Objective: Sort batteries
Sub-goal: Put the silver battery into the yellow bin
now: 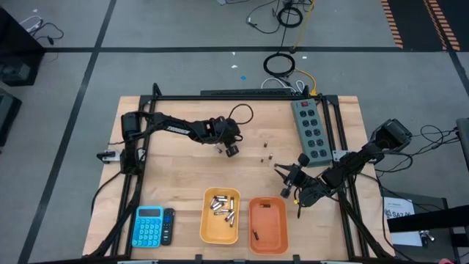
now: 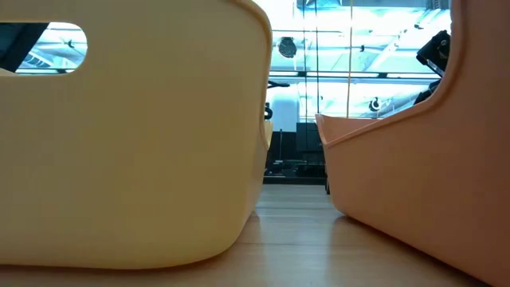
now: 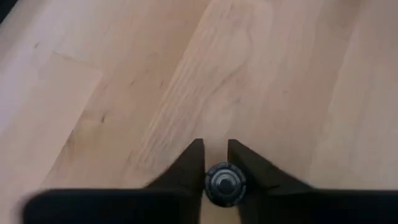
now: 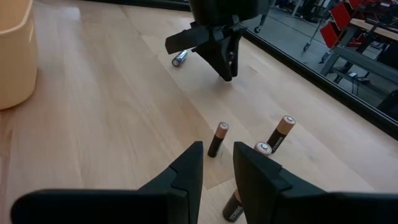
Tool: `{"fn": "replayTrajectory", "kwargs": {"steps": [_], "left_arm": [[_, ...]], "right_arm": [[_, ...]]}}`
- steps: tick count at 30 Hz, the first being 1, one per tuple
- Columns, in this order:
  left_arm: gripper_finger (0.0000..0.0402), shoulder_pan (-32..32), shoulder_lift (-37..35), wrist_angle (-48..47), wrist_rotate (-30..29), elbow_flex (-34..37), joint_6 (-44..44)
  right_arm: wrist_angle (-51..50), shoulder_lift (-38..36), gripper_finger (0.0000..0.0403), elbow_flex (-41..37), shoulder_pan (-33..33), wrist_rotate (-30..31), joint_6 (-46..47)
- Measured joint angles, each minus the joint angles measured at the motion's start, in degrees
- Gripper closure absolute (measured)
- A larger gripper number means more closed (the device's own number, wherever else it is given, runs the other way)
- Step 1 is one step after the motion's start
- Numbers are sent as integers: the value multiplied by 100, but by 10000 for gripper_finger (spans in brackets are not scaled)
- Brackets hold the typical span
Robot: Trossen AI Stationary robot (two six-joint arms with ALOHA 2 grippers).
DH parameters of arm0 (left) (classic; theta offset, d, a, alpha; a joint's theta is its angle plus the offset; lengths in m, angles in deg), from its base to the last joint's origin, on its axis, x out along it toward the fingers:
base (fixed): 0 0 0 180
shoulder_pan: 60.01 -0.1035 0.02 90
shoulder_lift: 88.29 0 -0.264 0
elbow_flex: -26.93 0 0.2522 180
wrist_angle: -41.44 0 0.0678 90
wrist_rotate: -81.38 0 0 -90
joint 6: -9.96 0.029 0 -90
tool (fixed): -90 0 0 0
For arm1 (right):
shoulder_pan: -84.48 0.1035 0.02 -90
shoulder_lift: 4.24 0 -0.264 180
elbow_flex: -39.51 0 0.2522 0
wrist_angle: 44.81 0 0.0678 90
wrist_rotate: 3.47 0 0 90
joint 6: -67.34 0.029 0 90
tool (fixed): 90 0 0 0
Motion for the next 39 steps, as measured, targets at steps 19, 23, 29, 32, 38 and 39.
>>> {"fn": "replayTrajectory", "kwargs": {"steps": [19, 23, 29, 32, 38, 39], "left_arm": [[353, 2671, -2713, -1388, -419, -9, -720], [353, 3440, -2732, -1628, -684, -2, -1240], [353, 4073, -2498, -1714, -745, 2, -1756], [353, 4219, -2341, -1715, -696, 2, -1818], [353, 4256, -1942, -1703, -694, 2, -1819], [353, 4256, -1876, -1704, -694, 2, -1821]], "right_arm": [[-3, 0, 323, 0, -26, 168, 85], [43, 0, 323, 0, -27, 166, 64], [40, 0, 323, 0, -32, 179, 50], [39, 0, 323, 0, -56, 179, 51], [49, 0, 323, 0, -66, 180, 58], [48, 0, 323, 0, -66, 171, 58]]}}
